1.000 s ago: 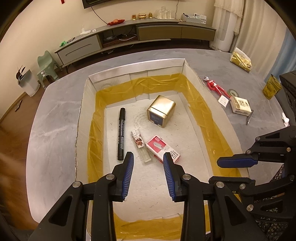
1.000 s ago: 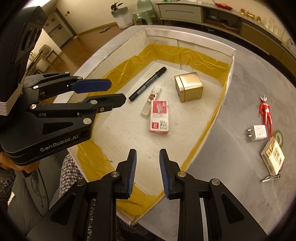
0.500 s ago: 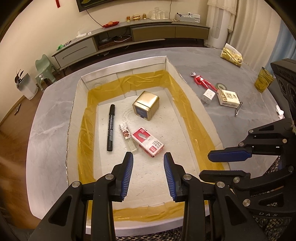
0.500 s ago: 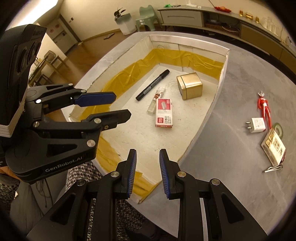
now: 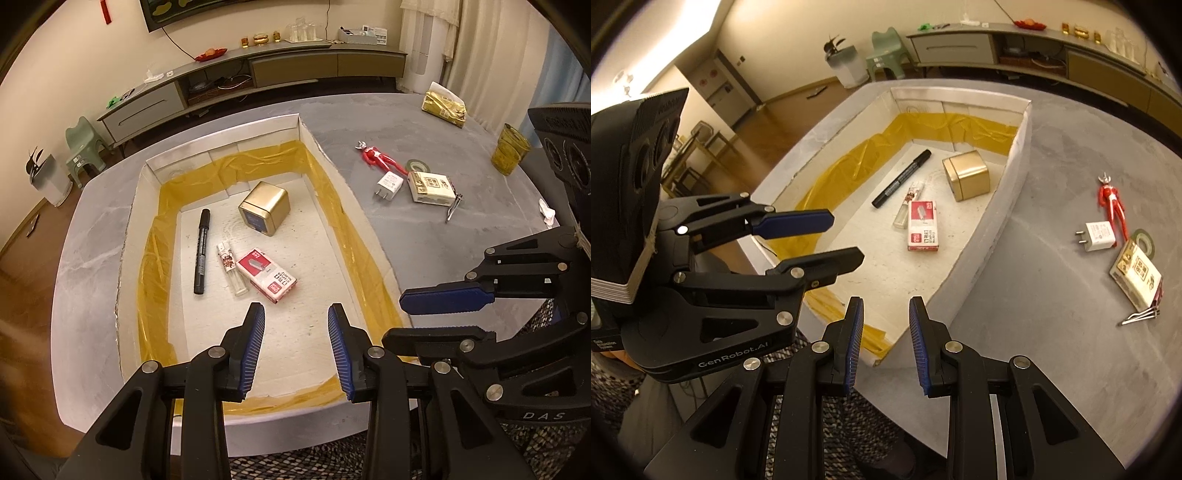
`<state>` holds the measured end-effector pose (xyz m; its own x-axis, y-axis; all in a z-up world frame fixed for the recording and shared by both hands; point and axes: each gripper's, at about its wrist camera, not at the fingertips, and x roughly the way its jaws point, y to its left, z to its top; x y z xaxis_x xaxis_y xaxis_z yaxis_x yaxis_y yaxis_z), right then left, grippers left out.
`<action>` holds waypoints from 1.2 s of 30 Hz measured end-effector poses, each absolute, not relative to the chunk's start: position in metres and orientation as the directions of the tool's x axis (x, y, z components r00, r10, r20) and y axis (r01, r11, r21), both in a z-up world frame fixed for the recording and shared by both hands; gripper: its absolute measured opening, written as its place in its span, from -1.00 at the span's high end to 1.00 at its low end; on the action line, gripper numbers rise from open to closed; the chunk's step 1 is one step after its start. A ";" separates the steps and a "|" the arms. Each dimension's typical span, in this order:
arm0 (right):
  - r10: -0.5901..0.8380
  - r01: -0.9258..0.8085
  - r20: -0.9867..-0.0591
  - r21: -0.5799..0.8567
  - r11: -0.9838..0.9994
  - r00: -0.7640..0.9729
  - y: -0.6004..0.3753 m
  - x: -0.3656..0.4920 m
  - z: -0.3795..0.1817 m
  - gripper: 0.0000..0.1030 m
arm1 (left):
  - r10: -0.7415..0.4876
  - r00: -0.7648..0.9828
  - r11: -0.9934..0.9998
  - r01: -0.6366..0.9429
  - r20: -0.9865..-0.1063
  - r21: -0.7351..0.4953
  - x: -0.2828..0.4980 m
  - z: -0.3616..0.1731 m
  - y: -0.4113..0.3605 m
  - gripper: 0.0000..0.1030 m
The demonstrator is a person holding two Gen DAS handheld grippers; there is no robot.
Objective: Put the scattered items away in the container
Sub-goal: 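Withdraw both open tools from the box toward the remaining table items, then move the left tool to the cream tissue pack while the right tool approaches the pink binder clips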
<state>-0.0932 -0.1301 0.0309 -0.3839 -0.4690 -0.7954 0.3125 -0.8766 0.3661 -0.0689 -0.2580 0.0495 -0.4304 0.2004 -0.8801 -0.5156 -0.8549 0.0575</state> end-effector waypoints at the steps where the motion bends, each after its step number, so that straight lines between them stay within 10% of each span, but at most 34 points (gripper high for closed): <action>1: -0.473 0.313 -0.790 0.369 -0.875 -0.391 -0.127 -0.091 0.032 0.46 | 0.202 -0.431 -0.855 -0.516 -0.879 0.056 -0.067 0.050 -0.257 0.27; 36: -0.456 -0.019 -0.720 0.545 -0.838 -0.524 0.032 -0.046 -0.024 0.43 | 0.348 -0.347 -0.790 -0.609 -0.871 -0.073 -0.034 0.037 -0.135 0.10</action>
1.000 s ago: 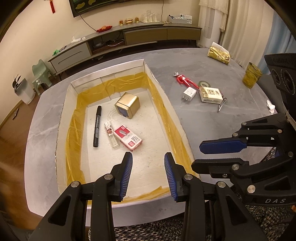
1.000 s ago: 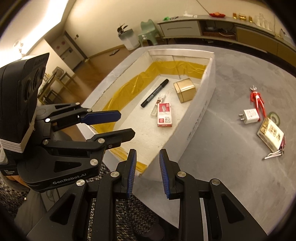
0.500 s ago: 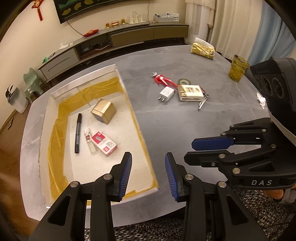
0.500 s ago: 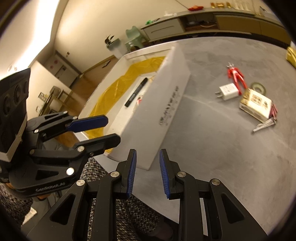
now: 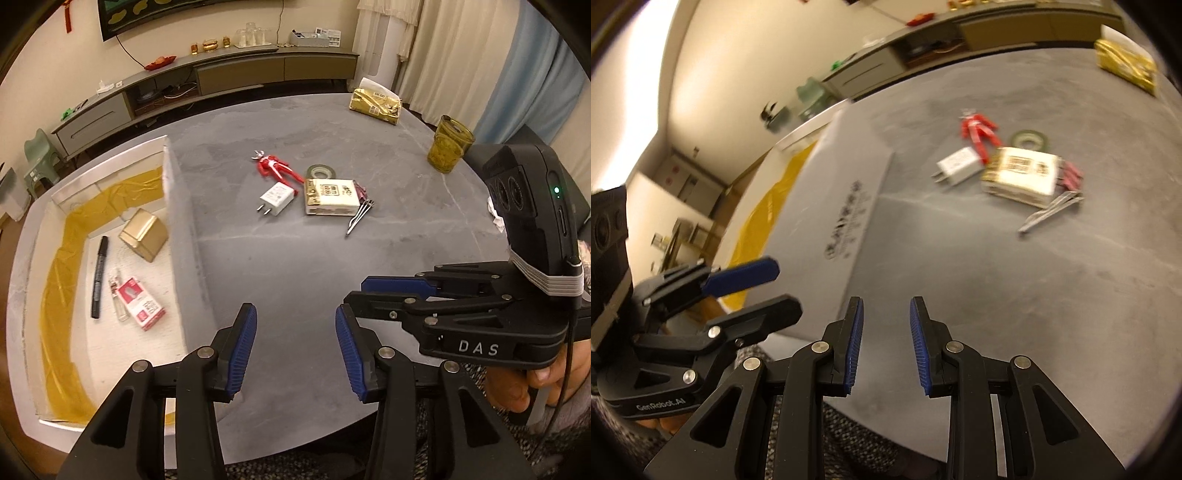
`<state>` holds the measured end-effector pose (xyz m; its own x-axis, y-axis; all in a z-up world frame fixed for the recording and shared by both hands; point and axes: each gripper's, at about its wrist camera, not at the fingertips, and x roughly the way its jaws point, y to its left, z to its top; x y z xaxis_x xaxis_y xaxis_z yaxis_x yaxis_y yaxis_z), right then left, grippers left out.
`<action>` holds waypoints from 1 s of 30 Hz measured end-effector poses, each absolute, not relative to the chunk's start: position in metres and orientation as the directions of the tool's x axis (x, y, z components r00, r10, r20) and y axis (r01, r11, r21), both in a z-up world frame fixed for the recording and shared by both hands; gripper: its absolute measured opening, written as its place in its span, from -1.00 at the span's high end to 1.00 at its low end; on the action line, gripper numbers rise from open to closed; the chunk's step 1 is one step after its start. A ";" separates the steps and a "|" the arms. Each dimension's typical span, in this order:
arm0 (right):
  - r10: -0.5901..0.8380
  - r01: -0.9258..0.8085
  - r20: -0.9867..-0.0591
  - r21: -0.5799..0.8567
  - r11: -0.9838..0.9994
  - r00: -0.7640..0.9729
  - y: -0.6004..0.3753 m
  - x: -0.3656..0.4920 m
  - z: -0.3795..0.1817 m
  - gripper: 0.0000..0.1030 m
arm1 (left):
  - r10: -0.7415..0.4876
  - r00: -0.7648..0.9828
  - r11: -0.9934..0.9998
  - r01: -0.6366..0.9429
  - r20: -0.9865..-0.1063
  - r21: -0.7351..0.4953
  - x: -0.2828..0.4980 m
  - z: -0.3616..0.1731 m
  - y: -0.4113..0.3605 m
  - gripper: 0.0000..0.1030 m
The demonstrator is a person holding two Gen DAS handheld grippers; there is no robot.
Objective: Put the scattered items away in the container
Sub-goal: 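Move the left tool to the cream tissue pack while the right tool approaches the pink binder clips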
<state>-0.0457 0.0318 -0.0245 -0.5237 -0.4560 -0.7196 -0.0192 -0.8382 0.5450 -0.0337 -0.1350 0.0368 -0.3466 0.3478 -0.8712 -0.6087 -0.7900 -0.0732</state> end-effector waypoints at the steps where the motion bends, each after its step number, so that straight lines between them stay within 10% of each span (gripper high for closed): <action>1: -0.448 -0.033 -0.720 0.545 -0.838 -0.529 0.038 -0.045 -0.026 0.41 | 0.352 -0.342 -0.790 -0.608 -0.871 -0.080 -0.035 0.034 -0.131 0.09; 30: -0.180 -0.185 -0.785 0.350 -0.918 -0.593 0.145 -0.126 -0.067 0.24 | 0.424 -0.286 -0.832 -0.499 -0.859 -0.245 -0.129 -0.040 -0.024 -0.16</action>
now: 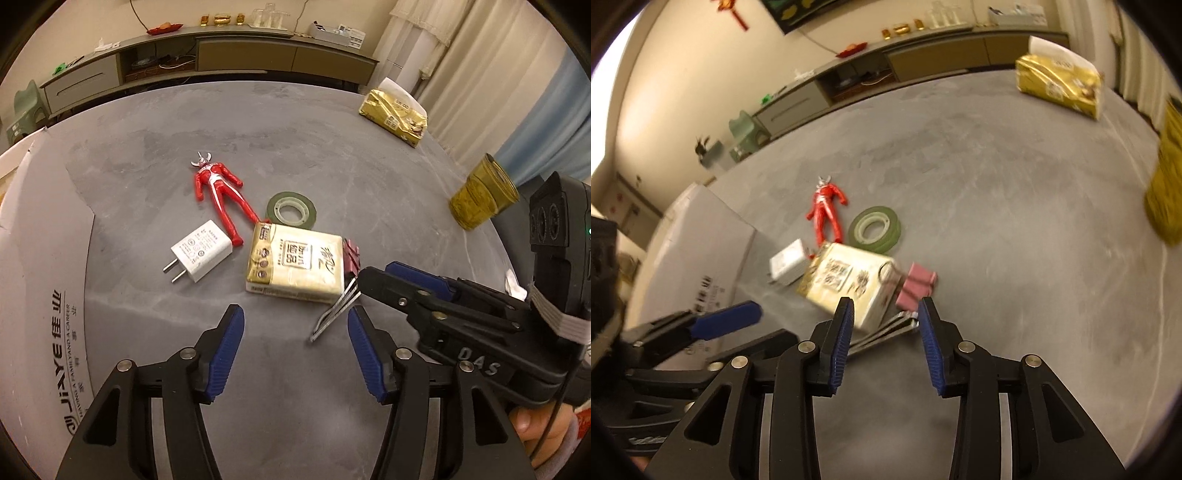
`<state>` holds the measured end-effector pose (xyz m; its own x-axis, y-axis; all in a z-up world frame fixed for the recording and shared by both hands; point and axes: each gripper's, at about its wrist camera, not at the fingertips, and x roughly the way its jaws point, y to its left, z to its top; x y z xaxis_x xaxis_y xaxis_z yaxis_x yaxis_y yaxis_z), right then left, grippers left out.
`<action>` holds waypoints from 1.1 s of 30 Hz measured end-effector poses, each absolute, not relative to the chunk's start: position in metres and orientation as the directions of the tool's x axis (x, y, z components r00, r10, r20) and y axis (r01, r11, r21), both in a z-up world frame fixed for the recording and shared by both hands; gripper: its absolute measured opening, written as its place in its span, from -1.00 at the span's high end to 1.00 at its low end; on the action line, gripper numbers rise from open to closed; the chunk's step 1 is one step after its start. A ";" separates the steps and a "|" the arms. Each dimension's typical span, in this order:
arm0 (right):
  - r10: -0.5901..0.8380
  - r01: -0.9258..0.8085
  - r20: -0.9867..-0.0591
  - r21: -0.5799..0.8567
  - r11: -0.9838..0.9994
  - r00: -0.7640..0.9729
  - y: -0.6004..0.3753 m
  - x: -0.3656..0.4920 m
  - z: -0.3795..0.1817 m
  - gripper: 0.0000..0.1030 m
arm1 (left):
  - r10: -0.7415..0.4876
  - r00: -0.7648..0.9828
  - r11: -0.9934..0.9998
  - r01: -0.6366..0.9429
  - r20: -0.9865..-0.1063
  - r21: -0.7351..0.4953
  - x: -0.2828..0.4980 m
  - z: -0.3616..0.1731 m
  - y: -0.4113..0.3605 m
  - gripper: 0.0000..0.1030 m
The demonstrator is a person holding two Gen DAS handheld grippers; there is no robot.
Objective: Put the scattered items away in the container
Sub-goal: 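Move the left tool to the cream tissue pack while the right tool approaches the pink binder clips, then grasp the cream tissue pack with the left tool while the right tool grasps a pink binder clip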
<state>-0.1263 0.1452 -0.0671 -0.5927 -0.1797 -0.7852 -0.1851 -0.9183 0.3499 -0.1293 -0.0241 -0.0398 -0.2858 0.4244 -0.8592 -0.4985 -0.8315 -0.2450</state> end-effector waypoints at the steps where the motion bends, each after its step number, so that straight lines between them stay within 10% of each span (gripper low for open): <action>1: -0.168 -0.181 -0.789 0.333 -0.926 -0.591 0.144 -0.130 -0.069 0.24 | 0.424 -0.288 -0.833 -0.495 -0.858 -0.246 -0.132 -0.040 -0.023 -0.17; 33: -0.130 -0.247 -0.716 0.397 -0.884 -0.686 0.210 -0.109 -0.084 0.24 | 0.388 -0.371 -0.828 -0.543 -0.844 -0.142 -0.157 -0.081 0.044 -0.53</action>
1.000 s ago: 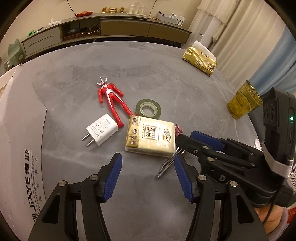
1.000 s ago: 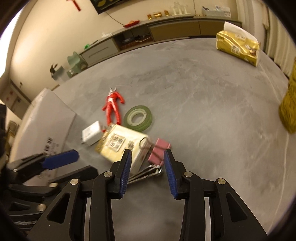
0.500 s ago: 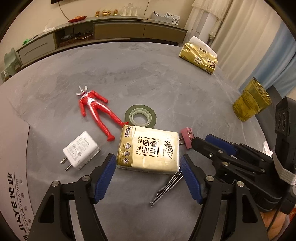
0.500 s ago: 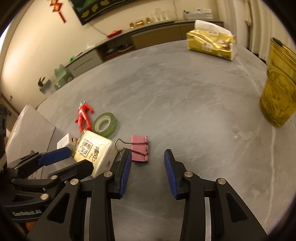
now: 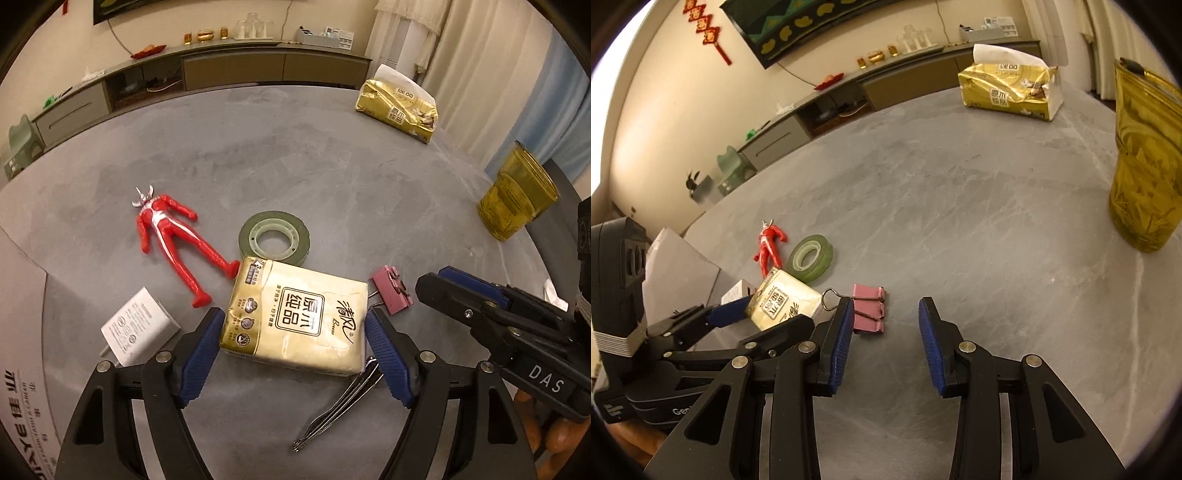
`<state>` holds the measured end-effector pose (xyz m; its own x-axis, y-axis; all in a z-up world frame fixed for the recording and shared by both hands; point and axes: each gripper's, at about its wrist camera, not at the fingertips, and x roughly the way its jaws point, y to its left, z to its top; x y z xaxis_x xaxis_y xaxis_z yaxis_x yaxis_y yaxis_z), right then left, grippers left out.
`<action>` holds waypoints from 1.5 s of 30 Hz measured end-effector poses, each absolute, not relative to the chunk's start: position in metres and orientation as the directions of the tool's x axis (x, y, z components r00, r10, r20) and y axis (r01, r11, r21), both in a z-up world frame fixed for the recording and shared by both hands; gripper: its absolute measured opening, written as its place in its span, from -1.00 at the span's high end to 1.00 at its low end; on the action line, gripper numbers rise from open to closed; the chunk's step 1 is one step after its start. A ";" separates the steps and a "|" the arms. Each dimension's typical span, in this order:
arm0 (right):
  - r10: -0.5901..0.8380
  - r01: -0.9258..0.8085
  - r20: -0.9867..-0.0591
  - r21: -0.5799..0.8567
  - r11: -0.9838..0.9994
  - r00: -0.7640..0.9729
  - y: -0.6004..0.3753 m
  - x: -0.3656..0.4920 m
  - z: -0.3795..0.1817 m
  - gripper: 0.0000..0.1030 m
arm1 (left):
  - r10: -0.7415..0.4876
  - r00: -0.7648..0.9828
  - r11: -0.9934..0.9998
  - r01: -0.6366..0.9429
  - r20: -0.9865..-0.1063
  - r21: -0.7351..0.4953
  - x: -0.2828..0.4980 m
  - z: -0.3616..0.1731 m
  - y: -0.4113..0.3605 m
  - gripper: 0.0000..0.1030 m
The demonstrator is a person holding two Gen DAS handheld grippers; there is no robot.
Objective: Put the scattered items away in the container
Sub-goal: 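Grasp the cream tissue pack with the left tool while the right tool grasps a pink binder clip, then carry the tissue pack with the left tool while the right tool carries the binder clip over the box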
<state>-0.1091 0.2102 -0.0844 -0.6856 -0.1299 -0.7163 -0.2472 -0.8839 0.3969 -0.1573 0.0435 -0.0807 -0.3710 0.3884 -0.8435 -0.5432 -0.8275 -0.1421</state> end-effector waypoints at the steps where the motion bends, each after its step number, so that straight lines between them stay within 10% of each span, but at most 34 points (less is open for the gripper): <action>1: -0.127 -0.249 -0.717 0.395 -0.885 -0.685 0.211 -0.109 -0.085 0.24 | 0.387 -0.378 -0.828 -0.544 -0.841 -0.136 -0.156 -0.081 0.044 -0.53; 20: -0.077 -0.140 -0.764 0.215 -0.967 -0.641 0.166 -0.132 -0.089 0.00 | 0.329 -0.429 -0.878 -0.466 -0.841 -0.106 -0.146 -0.073 -0.009 -0.46; 23: -0.071 -0.150 -0.773 0.211 -0.966 -0.630 0.168 -0.132 -0.090 0.59 | 0.334 -0.400 -0.890 -0.433 -0.853 -0.145 -0.139 -0.077 -0.022 -0.46; 45: -0.283 -0.100 -0.683 0.464 -0.880 -0.674 0.158 -0.100 -0.076 0.60 | 0.359 -0.425 -0.881 -0.449 -0.831 -0.151 -0.091 -0.031 -0.051 -0.46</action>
<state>-0.1000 0.1578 -0.0760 -0.6736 -0.2834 -0.6826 -0.1005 -0.8799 0.4644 -0.0913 -0.0509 -0.0313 -0.4251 0.3591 -0.8308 -0.4486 -0.8809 -0.1512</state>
